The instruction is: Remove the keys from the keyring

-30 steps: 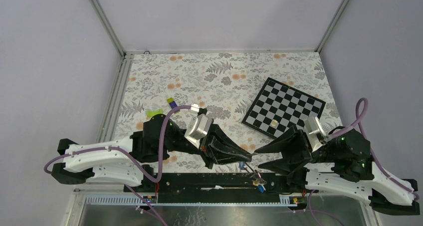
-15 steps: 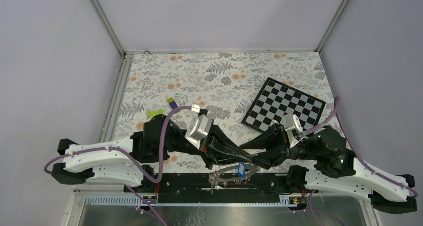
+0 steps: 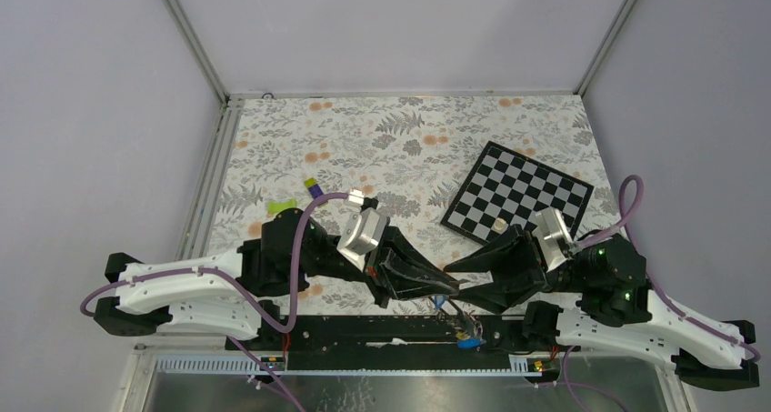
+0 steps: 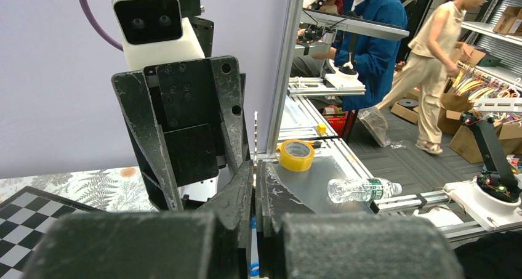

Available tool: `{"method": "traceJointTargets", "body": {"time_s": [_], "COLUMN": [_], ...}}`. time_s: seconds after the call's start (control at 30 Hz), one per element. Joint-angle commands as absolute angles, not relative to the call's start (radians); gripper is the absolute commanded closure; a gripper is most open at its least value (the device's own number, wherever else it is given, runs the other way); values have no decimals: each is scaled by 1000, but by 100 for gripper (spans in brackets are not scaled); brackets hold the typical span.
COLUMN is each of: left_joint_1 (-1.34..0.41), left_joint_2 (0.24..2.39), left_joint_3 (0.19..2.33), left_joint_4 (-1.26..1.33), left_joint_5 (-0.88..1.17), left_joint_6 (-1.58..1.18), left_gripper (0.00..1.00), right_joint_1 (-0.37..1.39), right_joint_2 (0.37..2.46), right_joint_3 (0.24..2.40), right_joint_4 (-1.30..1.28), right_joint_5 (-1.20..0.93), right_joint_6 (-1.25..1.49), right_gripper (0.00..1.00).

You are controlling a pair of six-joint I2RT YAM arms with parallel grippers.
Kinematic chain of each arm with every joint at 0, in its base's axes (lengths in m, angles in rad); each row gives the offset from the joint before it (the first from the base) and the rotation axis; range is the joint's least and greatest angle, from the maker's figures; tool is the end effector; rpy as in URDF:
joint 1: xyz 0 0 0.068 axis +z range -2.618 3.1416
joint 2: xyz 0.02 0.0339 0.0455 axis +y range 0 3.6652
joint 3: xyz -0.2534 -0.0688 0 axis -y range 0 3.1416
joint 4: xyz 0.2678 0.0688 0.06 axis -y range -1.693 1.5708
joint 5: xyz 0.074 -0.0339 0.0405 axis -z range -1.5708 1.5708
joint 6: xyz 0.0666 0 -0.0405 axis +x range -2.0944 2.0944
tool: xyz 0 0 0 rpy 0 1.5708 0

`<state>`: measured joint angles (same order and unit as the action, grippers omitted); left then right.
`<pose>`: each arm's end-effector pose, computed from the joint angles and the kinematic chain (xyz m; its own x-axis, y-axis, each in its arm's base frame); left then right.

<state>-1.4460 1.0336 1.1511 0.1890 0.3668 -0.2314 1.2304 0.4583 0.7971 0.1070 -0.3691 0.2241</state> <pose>0.0110 -0.2799 0.4633 -0.1856 -0.2402 -0.9528 0.9516 -0.2858 -0.1133 0.0268 0.1477 0.4299 -0.0792 0.3973 -0.9143 -0.9951 -0.0859 0.0488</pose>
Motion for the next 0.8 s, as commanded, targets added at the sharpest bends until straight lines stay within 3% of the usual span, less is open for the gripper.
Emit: {"method": "traceJointTargets", "body": {"time_s": [0.0, 0.77], "left_joint_1": [-1448, -1448], "left_joint_2": [1018, 1049], "left_joint_3": [1168, 1176], "left_joint_4": [287, 293], "left_joint_5": [355, 374], "left_joint_6": [-216, -225], "left_gripper": [100, 100], "right_joint_1": [1229, 1229], "right_joint_2": [453, 493], "right_joint_3": [797, 800], "right_joint_4": [167, 216], "right_joint_5": [-388, -428], "right_joint_6": [242, 263], "right_gripper": [50, 53]}}
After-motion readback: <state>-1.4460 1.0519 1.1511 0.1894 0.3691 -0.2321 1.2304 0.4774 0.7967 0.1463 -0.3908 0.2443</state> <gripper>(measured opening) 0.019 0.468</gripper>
